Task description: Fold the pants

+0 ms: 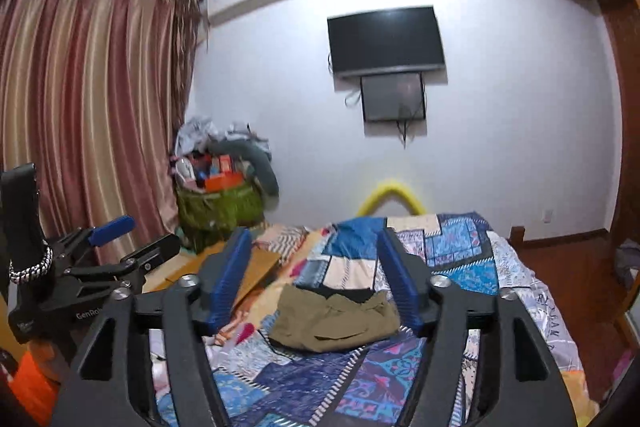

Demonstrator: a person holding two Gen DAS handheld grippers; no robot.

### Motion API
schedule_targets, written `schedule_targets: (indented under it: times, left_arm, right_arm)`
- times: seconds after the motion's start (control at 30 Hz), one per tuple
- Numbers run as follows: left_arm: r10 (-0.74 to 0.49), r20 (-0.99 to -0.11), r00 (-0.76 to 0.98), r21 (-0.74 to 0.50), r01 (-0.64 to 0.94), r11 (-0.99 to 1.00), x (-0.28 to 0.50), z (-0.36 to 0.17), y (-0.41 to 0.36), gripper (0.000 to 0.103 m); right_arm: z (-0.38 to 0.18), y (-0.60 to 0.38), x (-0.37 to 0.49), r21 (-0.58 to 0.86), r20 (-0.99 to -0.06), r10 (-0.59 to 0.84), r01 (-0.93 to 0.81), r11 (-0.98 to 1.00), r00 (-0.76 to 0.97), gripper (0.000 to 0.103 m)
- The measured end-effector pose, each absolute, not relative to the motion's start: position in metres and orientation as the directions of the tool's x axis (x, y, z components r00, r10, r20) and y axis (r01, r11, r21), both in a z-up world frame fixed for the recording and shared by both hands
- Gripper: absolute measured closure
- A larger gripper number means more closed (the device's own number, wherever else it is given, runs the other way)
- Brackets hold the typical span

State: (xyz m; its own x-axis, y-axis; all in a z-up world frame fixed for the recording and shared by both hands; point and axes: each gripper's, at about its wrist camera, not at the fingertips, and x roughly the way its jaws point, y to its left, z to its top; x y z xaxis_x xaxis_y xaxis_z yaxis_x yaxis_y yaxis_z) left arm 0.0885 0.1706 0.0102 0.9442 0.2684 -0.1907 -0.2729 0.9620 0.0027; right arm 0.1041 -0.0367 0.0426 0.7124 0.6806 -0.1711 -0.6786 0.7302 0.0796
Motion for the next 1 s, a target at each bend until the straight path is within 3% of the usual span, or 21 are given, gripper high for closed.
schedule_targets:
  times: [0.03, 0.1, 0.2, 0.27, 1.0]
  left_arm:
    - [0.256, -0.183, 0.949, -0.003, -0.261, 0.965, 0.079, 0.012, 0.166, 0.008]
    - [0.254, -0.165, 0.953, -0.007, -0.259, 0.966, 0.065, 0.012, 0.161, 0.000]
    - [0.253, -0.147, 0.956, -0.014, -0.258, 0.966, 0.049, 0.014, 0.156, 0.000]
    - [0.242, -0.152, 0.958, -0.028, -0.249, 0.968, 0.043, 0.014, 0.156, 0.000]
    - [0.257, -0.142, 0.956, -0.013, -0.262, 0.965, 0.036, 0.007, 0.150, 0.000]
  right_arm:
    - [0.043, -0.039, 0.096, 0.073, -0.156, 0.675, -0.673, 0.736, 0.721, 0.036]
    - [0.040, -0.041, 0.087, 0.062, -0.135, 0.670, -0.669, 0.741, 0.730, 0.024]
    - [0.038, -0.042, 0.077, 0.048, -0.092, 0.654, -0.653, 0.756, 0.751, 0.006]
    - [0.038, -0.042, 0.073, 0.039, -0.068, 0.636, -0.635, 0.772, 0.769, 0.000]
    - [0.024, -0.046, 0.067, 0.045, -0.113, 0.613, -0.612, 0.790, 0.782, 0.000]
